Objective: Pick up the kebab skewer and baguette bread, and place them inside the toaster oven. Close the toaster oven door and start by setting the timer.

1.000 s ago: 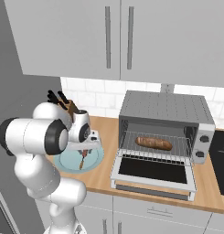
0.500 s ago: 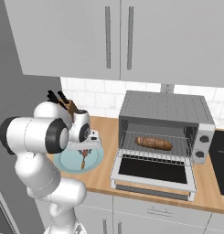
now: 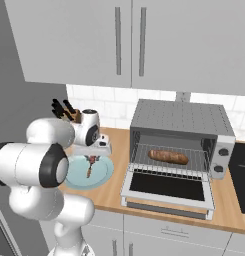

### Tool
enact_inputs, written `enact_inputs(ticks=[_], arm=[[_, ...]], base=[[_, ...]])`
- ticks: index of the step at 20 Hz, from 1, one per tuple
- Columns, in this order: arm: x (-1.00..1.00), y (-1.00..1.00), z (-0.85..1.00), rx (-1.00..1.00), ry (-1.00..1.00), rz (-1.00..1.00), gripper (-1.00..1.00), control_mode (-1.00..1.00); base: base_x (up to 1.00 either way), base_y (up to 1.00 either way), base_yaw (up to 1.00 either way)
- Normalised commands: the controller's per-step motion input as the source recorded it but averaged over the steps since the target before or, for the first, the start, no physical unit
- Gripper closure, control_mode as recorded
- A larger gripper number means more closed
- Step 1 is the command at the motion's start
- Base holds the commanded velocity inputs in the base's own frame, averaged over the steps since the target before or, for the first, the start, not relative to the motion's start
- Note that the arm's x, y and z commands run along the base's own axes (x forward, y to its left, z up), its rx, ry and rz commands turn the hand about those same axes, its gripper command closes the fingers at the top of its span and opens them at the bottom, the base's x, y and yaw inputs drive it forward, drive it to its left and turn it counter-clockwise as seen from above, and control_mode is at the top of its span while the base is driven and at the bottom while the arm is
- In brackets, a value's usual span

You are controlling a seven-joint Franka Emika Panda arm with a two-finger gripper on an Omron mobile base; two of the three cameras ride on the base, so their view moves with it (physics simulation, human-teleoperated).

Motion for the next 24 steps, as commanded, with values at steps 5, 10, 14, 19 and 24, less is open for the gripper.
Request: enact_inputs(ticks=[5, 10, 14, 19, 24], arm=[[-0.25, -0.18, 0.72, 0.01, 0.0, -0.23, 1.0, -1.0], [-0.46, -0.26, 0.57, 0.06, 0.0, -0.31, 1.0, -1.0], [-0.29, -0.19, 0.68, 0.1, 0.0, -0.34, 1.0, -1.0], [-0.32, -0.34, 0.49, 0.2, 0.0, -0.39, 1.0, -1.0], [-0.2, -0.4, 0.35, 0.23, -0.01, -0.45, 1.0, -1.0]], base=[[0.0, 0.0, 0.0], [0.0, 0.0, 0.0], [0.0, 0.0, 0.0], [0.0, 0.0, 0.0], [0.0, 0.0, 0.0]])
